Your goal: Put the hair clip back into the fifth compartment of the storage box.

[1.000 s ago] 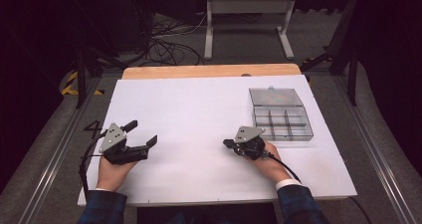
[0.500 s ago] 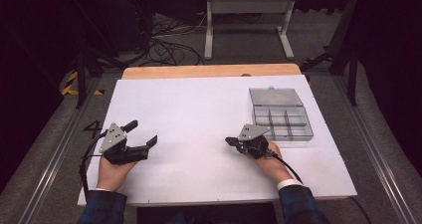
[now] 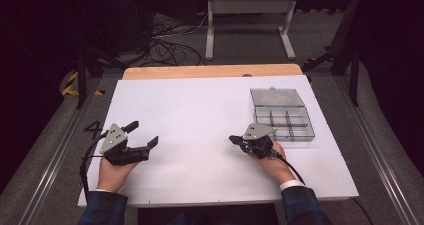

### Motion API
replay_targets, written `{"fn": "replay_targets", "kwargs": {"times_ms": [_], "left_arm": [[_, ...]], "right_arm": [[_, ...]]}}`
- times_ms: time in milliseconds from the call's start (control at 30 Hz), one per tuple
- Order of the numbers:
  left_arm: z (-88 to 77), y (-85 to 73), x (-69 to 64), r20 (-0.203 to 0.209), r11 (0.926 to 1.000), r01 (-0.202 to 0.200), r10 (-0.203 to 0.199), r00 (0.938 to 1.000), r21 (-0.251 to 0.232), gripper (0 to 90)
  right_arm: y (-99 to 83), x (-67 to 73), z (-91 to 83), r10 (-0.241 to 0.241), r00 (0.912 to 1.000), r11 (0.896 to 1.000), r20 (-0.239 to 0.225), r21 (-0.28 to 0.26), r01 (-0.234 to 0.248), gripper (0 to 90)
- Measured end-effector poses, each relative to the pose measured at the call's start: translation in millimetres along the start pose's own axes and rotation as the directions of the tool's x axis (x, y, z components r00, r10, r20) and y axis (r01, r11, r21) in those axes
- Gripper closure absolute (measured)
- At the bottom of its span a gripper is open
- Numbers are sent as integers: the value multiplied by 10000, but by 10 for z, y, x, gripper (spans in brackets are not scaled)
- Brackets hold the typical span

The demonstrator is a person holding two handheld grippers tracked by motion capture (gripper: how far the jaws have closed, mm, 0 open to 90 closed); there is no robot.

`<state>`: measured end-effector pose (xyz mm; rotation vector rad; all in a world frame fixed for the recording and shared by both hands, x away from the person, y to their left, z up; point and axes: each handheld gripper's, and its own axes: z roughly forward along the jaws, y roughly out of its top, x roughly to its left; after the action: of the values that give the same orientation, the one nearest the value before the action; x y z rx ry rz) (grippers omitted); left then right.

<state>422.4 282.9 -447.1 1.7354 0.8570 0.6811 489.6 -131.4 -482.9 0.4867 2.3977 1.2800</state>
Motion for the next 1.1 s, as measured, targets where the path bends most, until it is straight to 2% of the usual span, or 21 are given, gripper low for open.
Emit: {"fn": "replay_targets", "kwargs": {"times_ms": [633, 700, 733, 1100], "left_arm": [[2, -2, -4, 30, 10000, 14, -14, 10000, 21, 119], [2, -1, 5, -7, 9999, -116, 116, 9999, 38, 119], [3, -3, -2, 21, 10000, 4, -4, 10000, 35, 118], [4, -4, 1, 31, 10000, 3, -3, 10000, 24, 119]], "right_arm": [[-1, -23, -104, 242, 9990, 9989, 371, -409, -227, 900], [-3, -26, -111, 242, 9990, 9987, 382, -454, -225, 900], [-3, -27, -114, 255, 9989, 9986, 391, -468, -236, 900], [-16, -53, -171, 426, 9972, 9968, 612, -695, -383, 900]]}}
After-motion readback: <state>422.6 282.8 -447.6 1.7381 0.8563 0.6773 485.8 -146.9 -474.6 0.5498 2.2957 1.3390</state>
